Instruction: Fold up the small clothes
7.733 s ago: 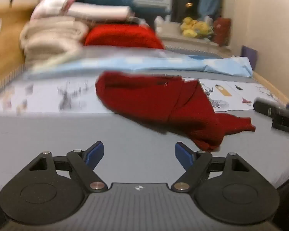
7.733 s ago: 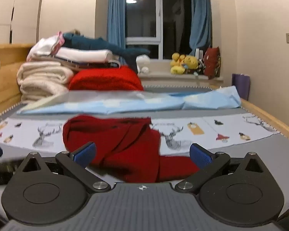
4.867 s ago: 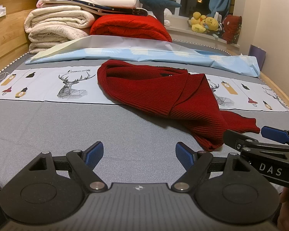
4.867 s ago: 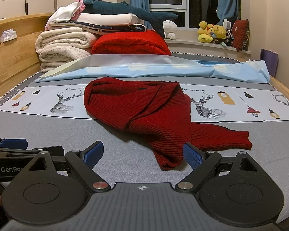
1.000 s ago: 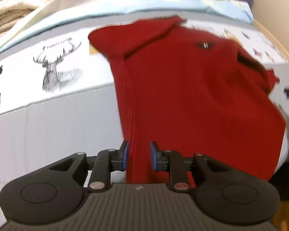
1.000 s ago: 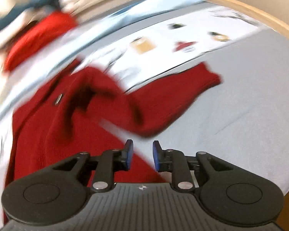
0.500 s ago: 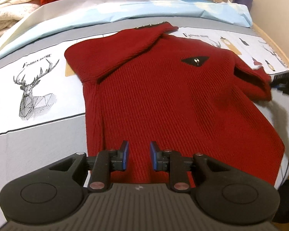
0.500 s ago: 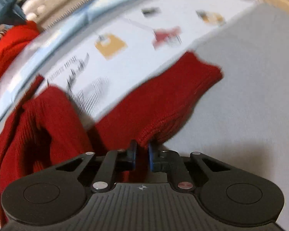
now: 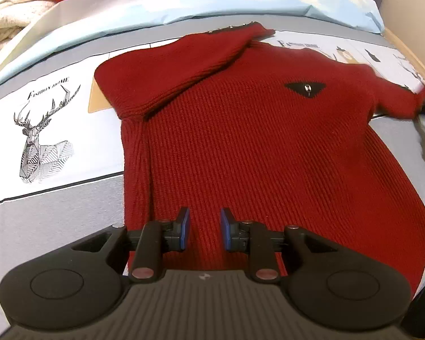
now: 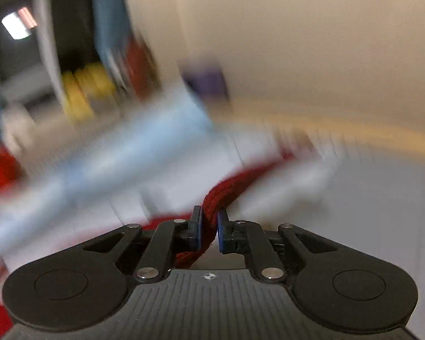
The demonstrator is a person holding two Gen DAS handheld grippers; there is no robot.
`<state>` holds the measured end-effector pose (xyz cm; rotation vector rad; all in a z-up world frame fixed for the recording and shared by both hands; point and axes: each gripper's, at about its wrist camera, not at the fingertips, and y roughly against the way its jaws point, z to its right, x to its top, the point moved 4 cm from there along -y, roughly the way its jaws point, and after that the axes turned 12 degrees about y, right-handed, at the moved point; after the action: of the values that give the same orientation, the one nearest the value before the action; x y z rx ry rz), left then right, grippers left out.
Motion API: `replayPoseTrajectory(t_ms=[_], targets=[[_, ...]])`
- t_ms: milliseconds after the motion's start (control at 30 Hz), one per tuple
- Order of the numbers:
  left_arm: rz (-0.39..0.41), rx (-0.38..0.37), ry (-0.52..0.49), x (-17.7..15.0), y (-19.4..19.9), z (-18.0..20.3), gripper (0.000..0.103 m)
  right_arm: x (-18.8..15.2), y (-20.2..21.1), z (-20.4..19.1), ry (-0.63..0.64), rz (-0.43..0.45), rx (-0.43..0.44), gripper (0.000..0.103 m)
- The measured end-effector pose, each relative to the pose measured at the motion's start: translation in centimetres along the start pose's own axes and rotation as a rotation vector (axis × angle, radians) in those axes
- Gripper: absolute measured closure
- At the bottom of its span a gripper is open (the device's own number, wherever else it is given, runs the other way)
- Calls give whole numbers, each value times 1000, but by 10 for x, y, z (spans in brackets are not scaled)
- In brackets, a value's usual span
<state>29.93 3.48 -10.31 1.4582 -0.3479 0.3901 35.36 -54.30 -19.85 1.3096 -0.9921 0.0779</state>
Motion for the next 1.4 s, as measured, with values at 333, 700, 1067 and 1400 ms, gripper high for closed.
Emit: replayPoseTrajectory(t_ms=[333, 700, 1067, 1400], targets=[[-5, -11, 4, 0, -1, 4, 77, -6, 6, -14, -78, -41, 78, 69], [22, -33, 8, -3, 16, -1, 77, -68, 46, -149, 200, -224, 810, 48], [46, -31, 31, -7, 35, -25, 77, -87, 33, -164, 72, -235, 916, 45], [79, -52, 53, -2, 56, -37, 77, -25, 117, -99, 76, -145, 1068, 61]])
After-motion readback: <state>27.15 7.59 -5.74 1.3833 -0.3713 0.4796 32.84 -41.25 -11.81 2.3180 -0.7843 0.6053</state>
